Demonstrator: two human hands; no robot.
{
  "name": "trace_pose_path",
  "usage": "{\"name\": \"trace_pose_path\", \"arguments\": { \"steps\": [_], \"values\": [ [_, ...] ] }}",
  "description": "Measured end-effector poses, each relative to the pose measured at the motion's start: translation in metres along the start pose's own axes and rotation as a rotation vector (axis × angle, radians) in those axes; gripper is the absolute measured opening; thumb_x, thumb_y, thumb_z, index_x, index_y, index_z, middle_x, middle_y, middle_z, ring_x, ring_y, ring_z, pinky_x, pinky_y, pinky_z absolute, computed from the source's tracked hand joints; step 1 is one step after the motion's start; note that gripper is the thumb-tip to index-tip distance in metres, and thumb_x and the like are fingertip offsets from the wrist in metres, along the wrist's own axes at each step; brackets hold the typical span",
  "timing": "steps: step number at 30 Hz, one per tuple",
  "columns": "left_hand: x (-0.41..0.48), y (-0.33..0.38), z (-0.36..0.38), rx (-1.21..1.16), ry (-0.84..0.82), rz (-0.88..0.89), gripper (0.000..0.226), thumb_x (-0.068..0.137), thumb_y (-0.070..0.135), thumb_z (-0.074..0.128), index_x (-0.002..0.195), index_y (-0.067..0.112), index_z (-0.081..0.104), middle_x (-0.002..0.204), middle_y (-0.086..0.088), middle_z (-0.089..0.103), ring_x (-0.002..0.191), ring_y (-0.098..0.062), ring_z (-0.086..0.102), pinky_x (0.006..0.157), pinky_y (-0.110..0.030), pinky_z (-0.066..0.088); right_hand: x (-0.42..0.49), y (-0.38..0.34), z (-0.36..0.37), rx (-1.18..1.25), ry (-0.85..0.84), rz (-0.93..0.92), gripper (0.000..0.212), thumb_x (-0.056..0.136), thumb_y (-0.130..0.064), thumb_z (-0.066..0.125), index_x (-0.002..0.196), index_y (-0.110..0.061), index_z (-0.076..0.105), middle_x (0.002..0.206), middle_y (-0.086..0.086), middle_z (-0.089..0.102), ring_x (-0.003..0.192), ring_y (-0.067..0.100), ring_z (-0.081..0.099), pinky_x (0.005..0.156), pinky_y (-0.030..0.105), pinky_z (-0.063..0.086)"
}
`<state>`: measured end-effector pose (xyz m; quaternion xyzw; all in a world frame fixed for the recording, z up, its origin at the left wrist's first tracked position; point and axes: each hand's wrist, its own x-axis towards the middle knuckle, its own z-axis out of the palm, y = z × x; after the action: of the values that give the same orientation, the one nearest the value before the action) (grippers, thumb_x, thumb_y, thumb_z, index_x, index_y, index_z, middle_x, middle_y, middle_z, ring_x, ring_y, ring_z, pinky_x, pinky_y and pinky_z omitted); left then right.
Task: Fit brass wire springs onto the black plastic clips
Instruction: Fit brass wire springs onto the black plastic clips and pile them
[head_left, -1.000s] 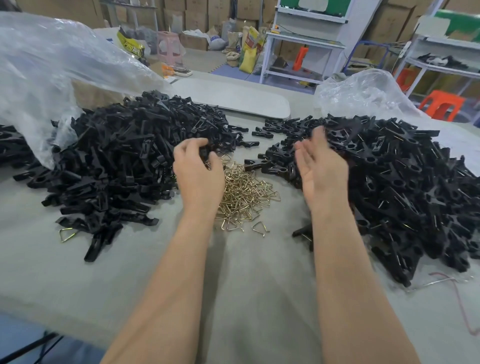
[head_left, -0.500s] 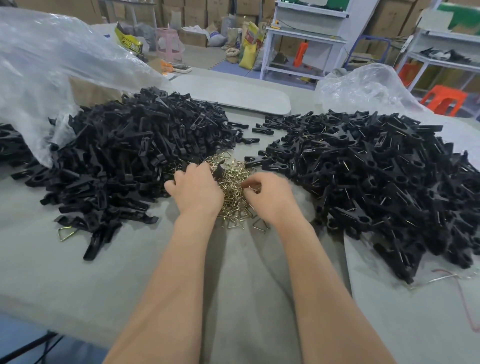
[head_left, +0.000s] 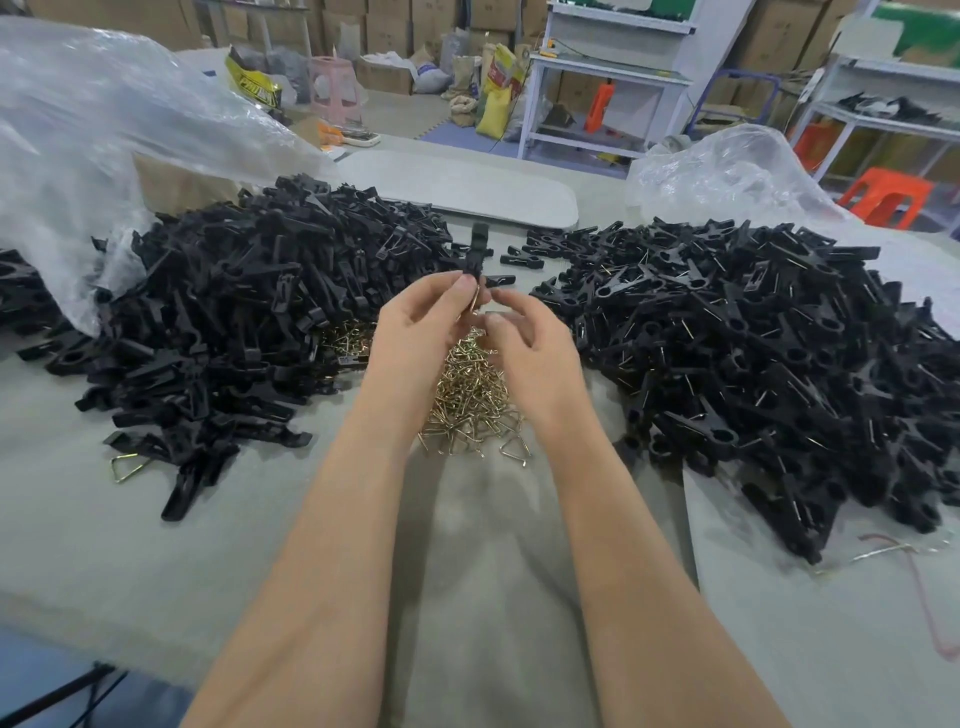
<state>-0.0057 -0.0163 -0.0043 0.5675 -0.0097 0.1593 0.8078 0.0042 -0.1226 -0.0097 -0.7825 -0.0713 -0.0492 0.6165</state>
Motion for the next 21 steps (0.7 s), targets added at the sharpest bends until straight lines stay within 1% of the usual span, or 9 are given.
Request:
{"name": "trace_pose_path", "arguments": {
  "steps": [1,3,6,10,12,13,16,19,21],
  "values": [
    [0.000,0.001,0.001,-0.110,-0.049,-0.040,0.022,0.095,0.008,0.053,0.079,0.016,0.067,0.074,0.004,0.069,0.066,-0.006,0.060,0.066,-0.019,0.049,0.001,-0.002,-0.002,0.172,-0.050,0.080,0.029,0.097,-0.018,0.049,0.125,-0.016,0.057,0.109,0.004,0.068,0.096,0.014,0.066,0.084,0.027,0.052],
    [-0.001,0.001,0.001,-0.150,-0.100,-0.103,0.026,0.096,0.009,0.050,0.078,0.018,0.066,0.072,0.005,0.069,0.064,-0.005,0.058,0.065,-0.018,0.047,0.001,-0.005,-0.007,0.413,-0.095,0.205,0.028,0.099,-0.019,0.046,0.123,-0.013,0.059,0.107,0.009,0.069,0.090,0.016,0.067,0.078,0.025,0.054],
    [-0.003,0.001,0.002,-0.175,-0.198,-0.187,0.025,0.096,0.011,0.048,0.080,0.017,0.066,0.072,0.005,0.067,0.064,-0.007,0.057,0.067,-0.020,0.044,0.002,-0.004,-0.013,0.531,-0.075,0.252,0.022,0.099,-0.016,0.048,0.111,-0.007,0.064,0.095,0.008,0.068,0.085,0.016,0.063,0.084,0.029,0.051],
    [-0.006,0.001,0.003,-0.089,-0.260,-0.270,0.026,0.096,0.014,0.051,0.080,0.022,0.069,0.078,0.007,0.069,0.078,-0.010,0.061,0.077,-0.025,0.042,0.003,-0.005,-0.017,0.767,-0.018,0.336,0.014,0.094,-0.001,0.052,0.105,-0.002,0.060,0.080,0.005,0.063,0.070,0.012,0.057,0.072,0.022,0.051],
    [-0.006,-0.003,0.002,0.074,-0.150,-0.271,0.028,0.096,0.016,0.053,0.077,0.025,0.072,0.081,0.009,0.072,0.085,-0.009,0.060,0.080,-0.027,0.039,0.005,-0.005,-0.019,0.727,0.106,0.328,0.013,0.092,0.001,0.055,0.103,-0.005,0.058,0.084,0.005,0.062,0.071,0.010,0.058,0.070,0.020,0.052],
    [-0.004,-0.006,0.002,0.170,-0.078,-0.246,0.022,0.095,0.016,0.055,0.083,0.023,0.071,0.082,0.007,0.072,0.084,-0.008,0.059,0.082,-0.027,0.040,0.006,-0.004,-0.020,0.670,0.162,0.289,0.017,0.092,0.002,0.055,0.108,-0.005,0.057,0.086,0.005,0.061,0.071,0.010,0.058,0.069,0.019,0.053],
    [-0.002,-0.012,0.002,0.334,0.046,-0.154,0.010,0.093,0.011,0.058,0.090,0.019,0.064,0.080,0.005,0.070,0.071,-0.001,0.058,0.086,-0.032,0.049,0.007,-0.004,-0.021,0.643,0.230,0.146,0.027,0.091,0.005,0.054,0.116,-0.007,0.052,0.093,0.010,0.060,0.075,0.013,0.064,0.073,0.022,0.056],
    [-0.001,-0.012,0.003,0.399,0.064,-0.108,0.021,0.090,0.003,0.058,0.084,0.024,0.061,0.086,-0.004,0.071,0.081,-0.016,0.066,0.091,-0.041,0.052,0.004,-0.006,-0.020,0.740,0.197,0.061,0.022,0.089,0.007,0.057,0.103,-0.009,0.054,0.092,0.012,0.059,0.079,0.017,0.067,0.077,0.025,0.057],
    [-0.001,-0.013,0.004,0.486,0.053,-0.064,0.019,0.088,0.005,0.060,0.086,0.024,0.062,0.089,-0.004,0.072,0.088,-0.019,0.068,0.088,-0.038,0.052,0.004,-0.005,-0.018,0.616,0.225,-0.010,0.016,0.086,0.005,0.062,0.092,-0.009,0.056,0.085,0.006,0.061,0.080,0.014,0.065,0.076,0.023,0.055]
  ]
}}
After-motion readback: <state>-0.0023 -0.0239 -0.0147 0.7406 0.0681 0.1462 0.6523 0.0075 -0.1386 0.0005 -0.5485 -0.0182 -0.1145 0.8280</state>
